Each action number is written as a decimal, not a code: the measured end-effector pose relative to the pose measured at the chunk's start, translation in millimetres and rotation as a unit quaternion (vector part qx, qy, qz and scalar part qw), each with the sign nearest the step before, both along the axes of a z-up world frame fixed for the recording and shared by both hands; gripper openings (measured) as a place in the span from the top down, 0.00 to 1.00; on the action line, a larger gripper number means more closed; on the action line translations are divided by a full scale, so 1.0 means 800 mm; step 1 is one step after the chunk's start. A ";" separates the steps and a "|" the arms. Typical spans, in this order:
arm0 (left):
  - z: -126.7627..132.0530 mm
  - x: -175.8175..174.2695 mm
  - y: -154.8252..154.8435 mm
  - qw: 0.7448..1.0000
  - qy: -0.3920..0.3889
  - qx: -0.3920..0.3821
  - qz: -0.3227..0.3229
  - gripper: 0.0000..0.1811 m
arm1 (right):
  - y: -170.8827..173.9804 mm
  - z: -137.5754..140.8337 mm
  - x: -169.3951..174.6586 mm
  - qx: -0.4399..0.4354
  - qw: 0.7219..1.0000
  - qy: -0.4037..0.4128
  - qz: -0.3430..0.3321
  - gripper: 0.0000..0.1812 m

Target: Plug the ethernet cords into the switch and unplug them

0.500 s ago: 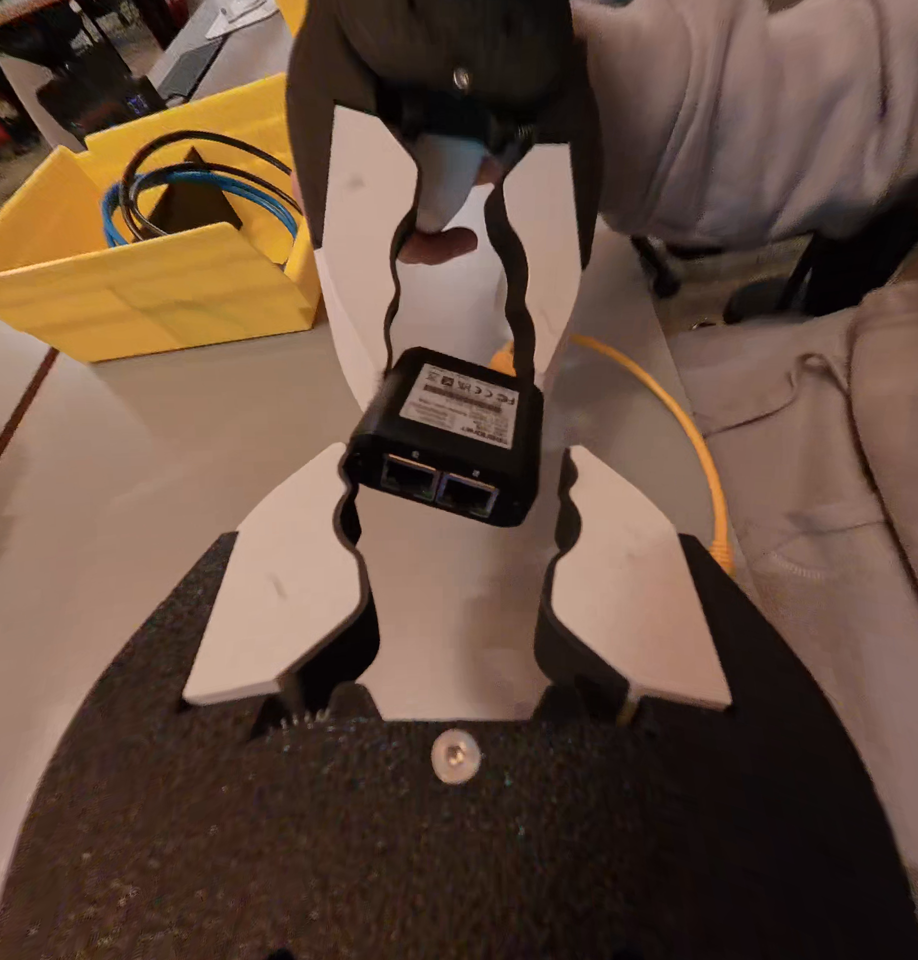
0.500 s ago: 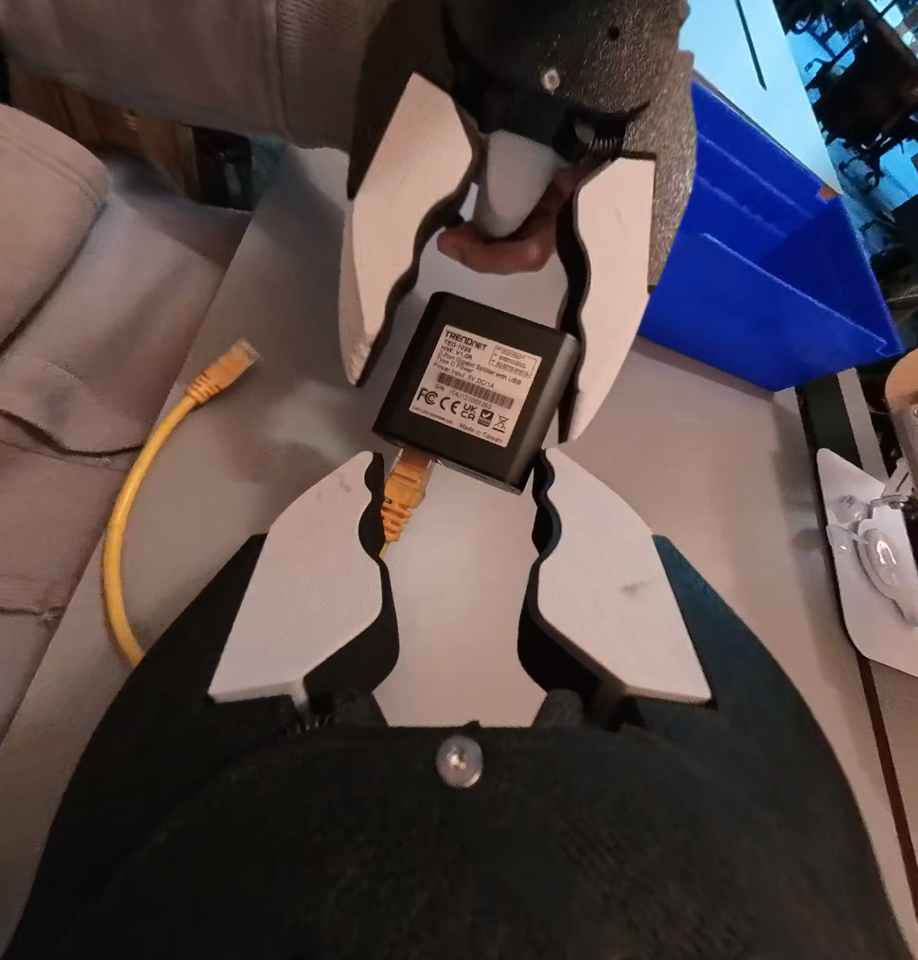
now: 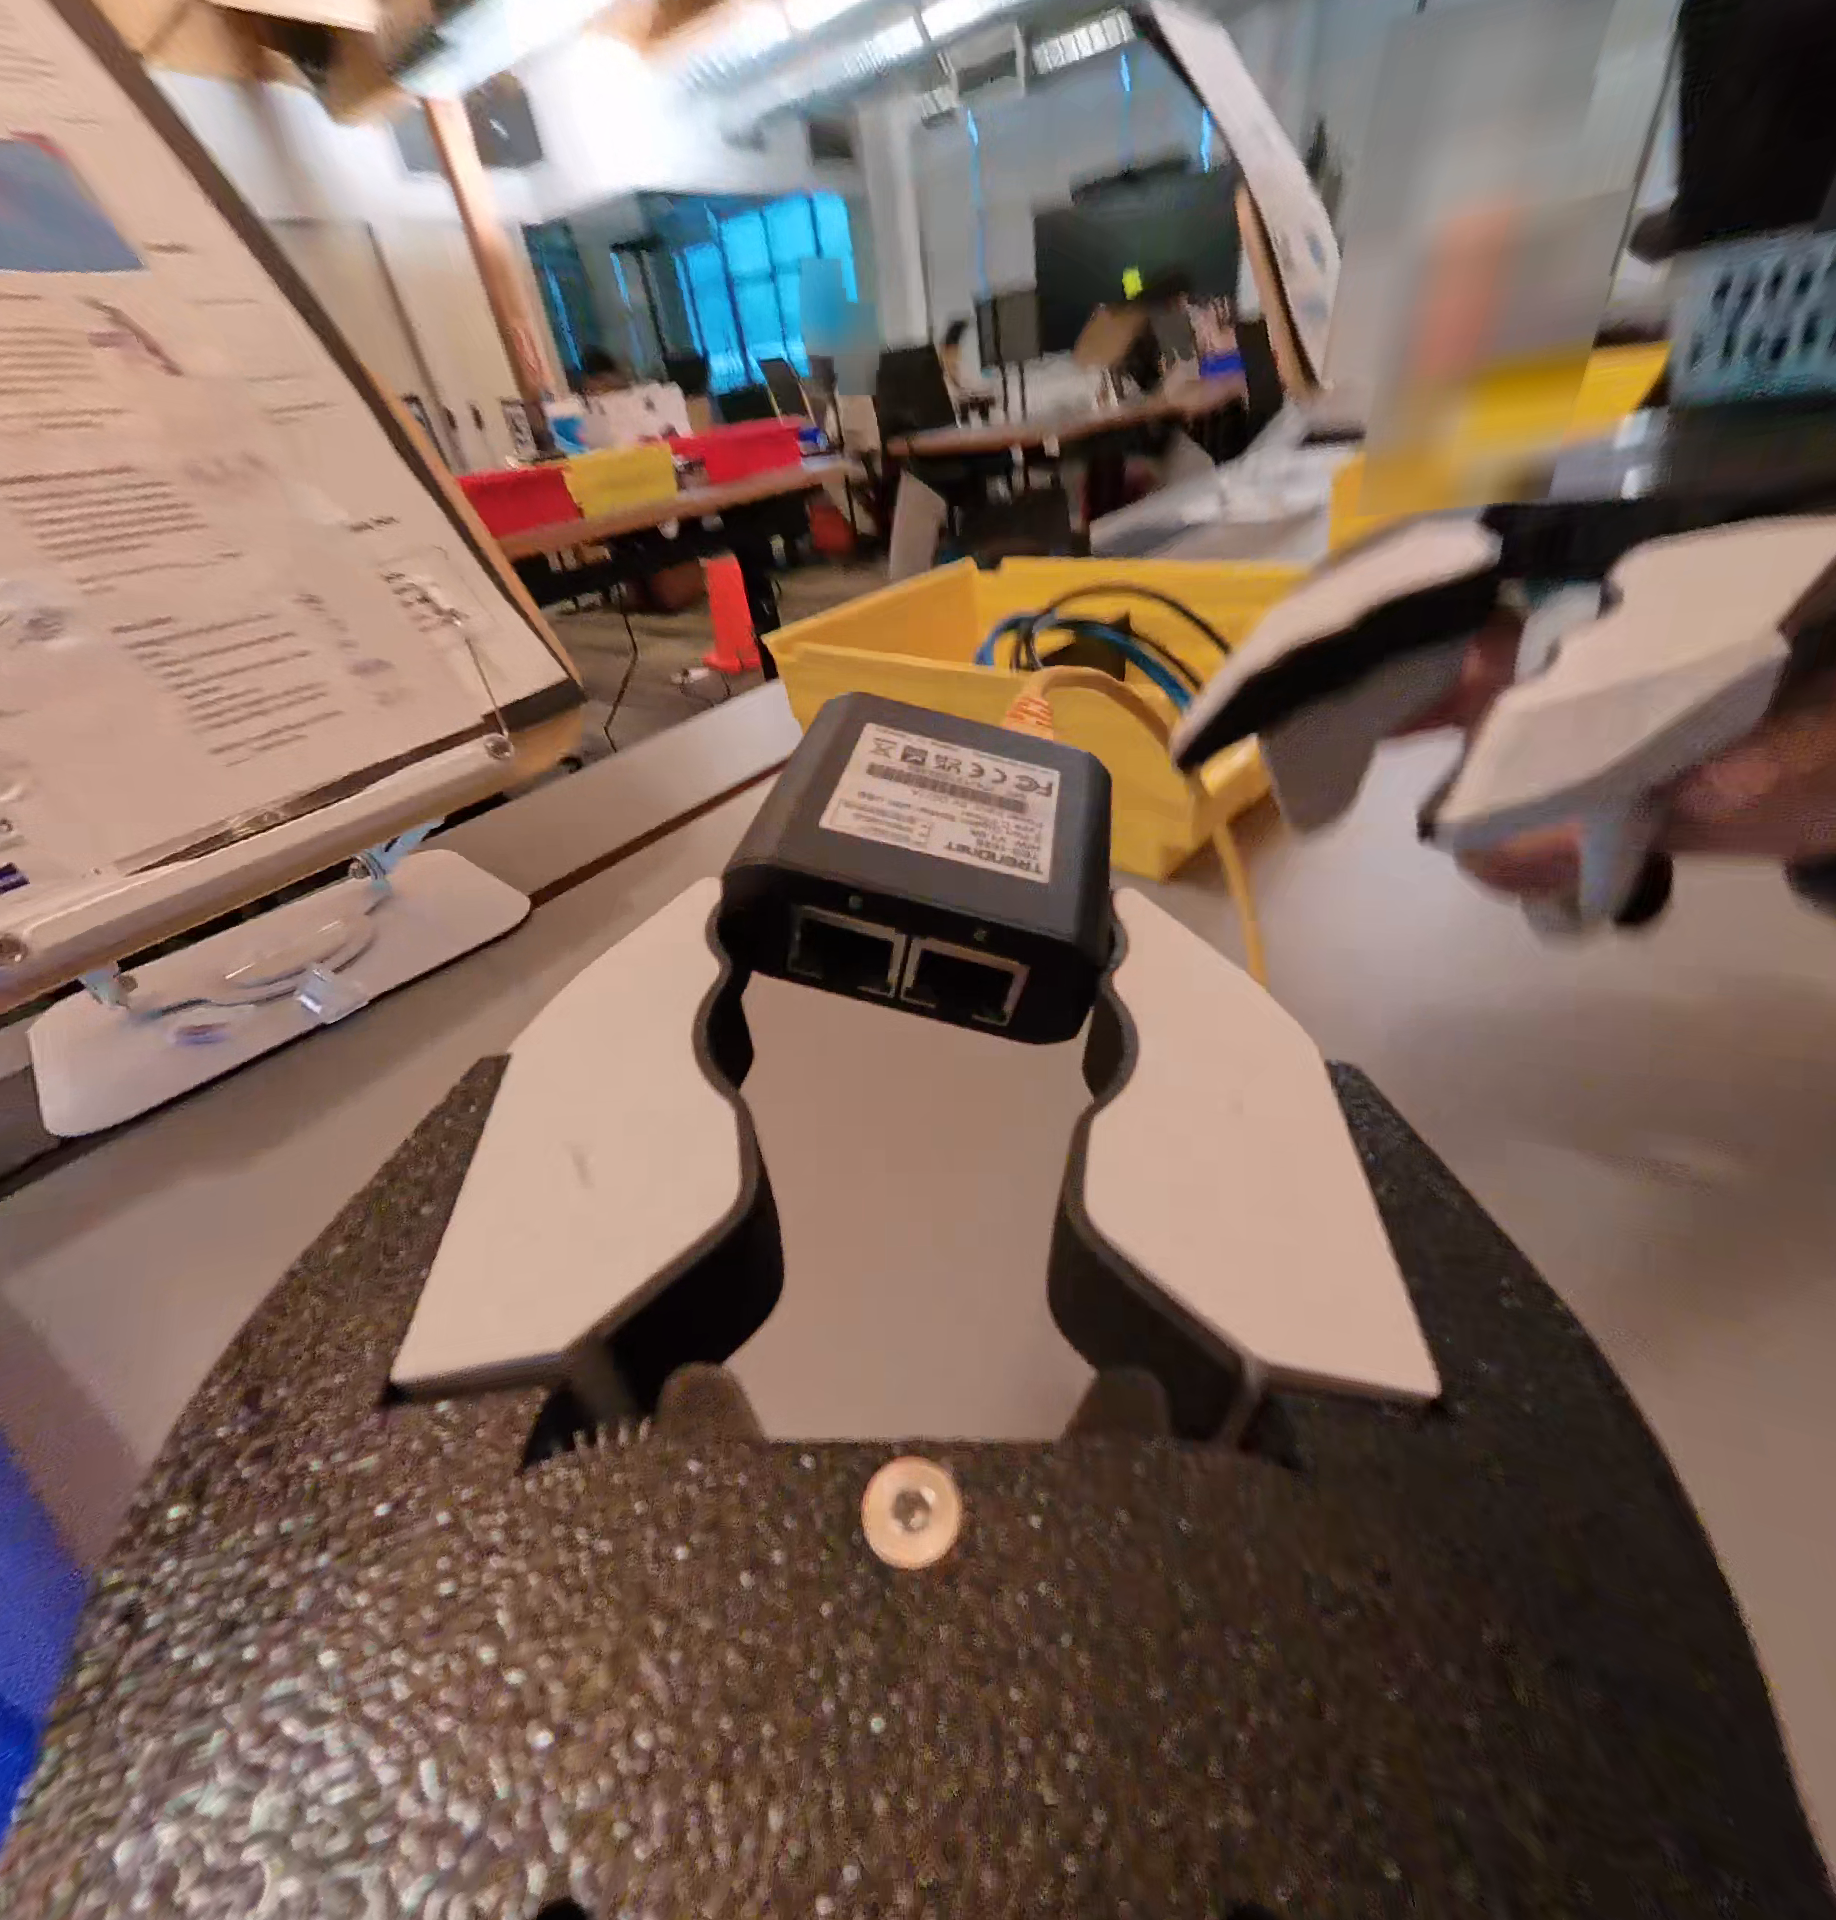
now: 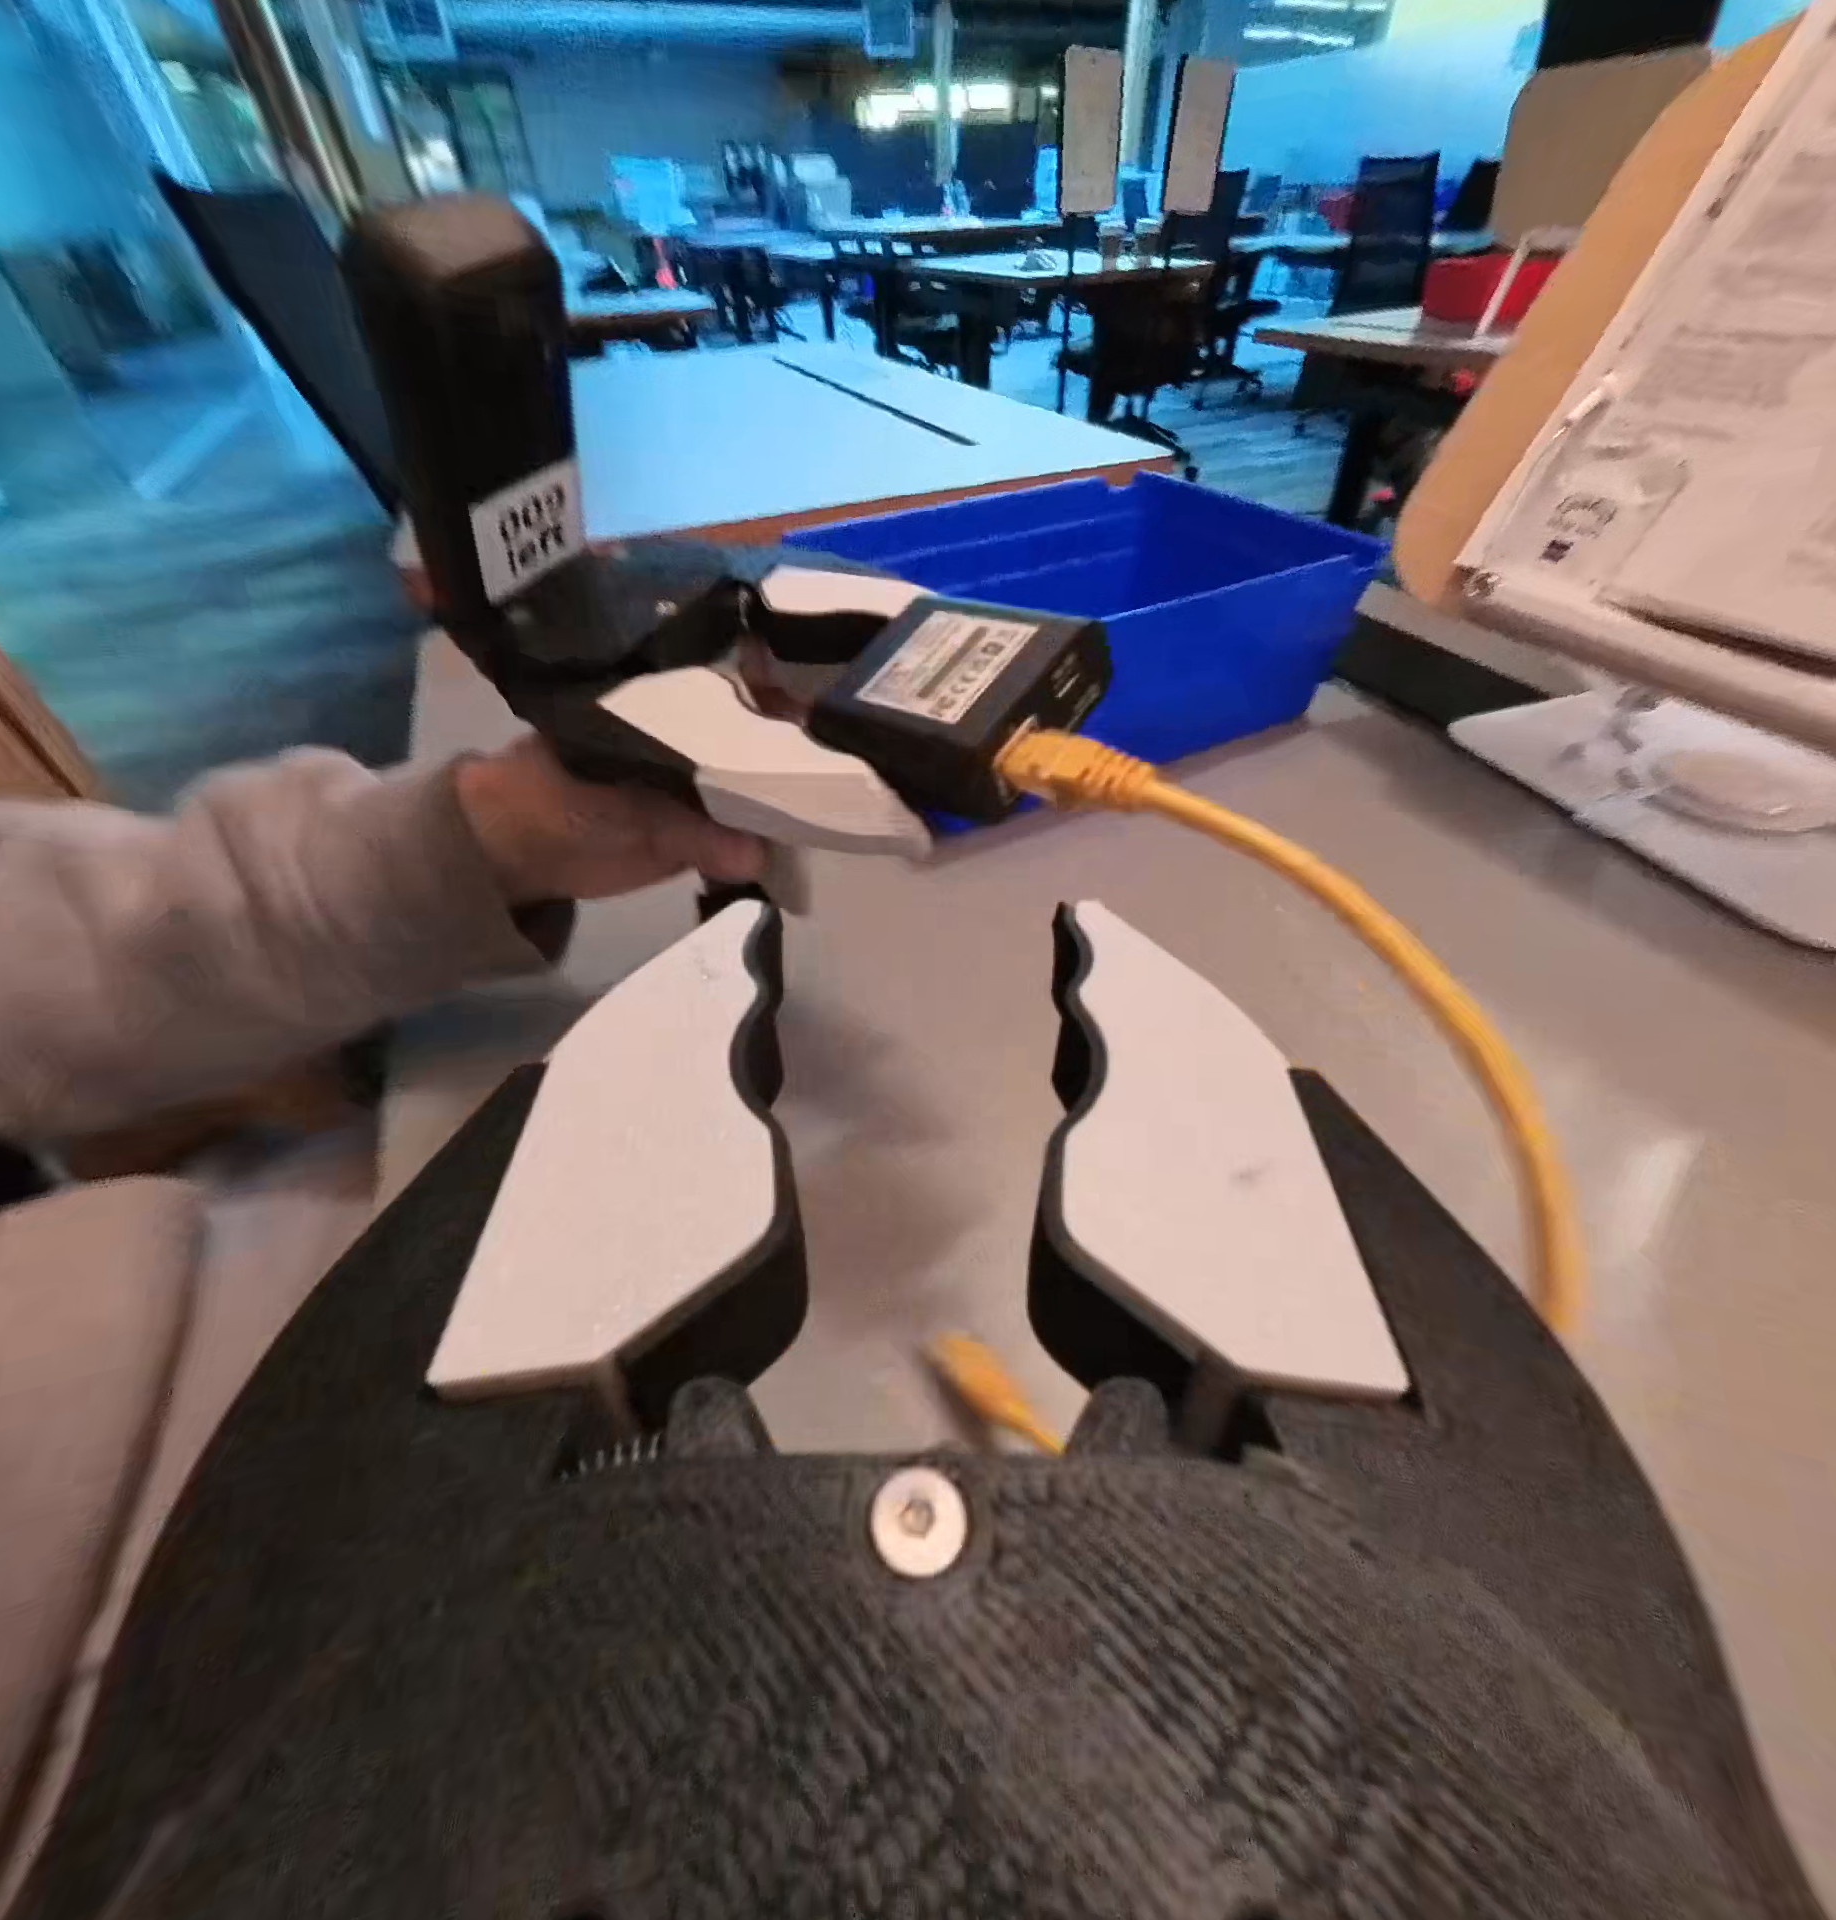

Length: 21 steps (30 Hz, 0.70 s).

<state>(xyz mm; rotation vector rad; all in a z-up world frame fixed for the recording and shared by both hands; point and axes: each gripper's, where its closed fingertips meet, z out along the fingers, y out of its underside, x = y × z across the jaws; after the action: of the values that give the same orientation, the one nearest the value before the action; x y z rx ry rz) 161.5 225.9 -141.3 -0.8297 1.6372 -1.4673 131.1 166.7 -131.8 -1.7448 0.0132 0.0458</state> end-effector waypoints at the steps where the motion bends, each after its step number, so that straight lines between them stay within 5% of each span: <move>1: 0.004 0.001 0.003 1.000 -0.012 -0.025 0.009 0.66 | 0.008 -0.001 -0.006 0.015 0.998 0.052 0.010 0.73; 8: -0.011 -0.002 -0.018 0.998 -0.045 -0.043 0.014 0.66 | 0.035 -0.019 0.014 0.133 0.929 0.346 -0.027 0.72; 21: -0.027 0.000 -0.031 0.998 -0.040 -0.029 0.027 0.66 | 0.021 -0.018 0.035 0.227 0.855 0.465 -0.028 0.92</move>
<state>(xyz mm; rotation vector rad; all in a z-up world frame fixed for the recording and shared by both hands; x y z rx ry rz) 161.4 201.4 -163.2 -0.8291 1.5086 -1.4976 159.0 183.9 -146.5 -1.1047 0.7086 0.7871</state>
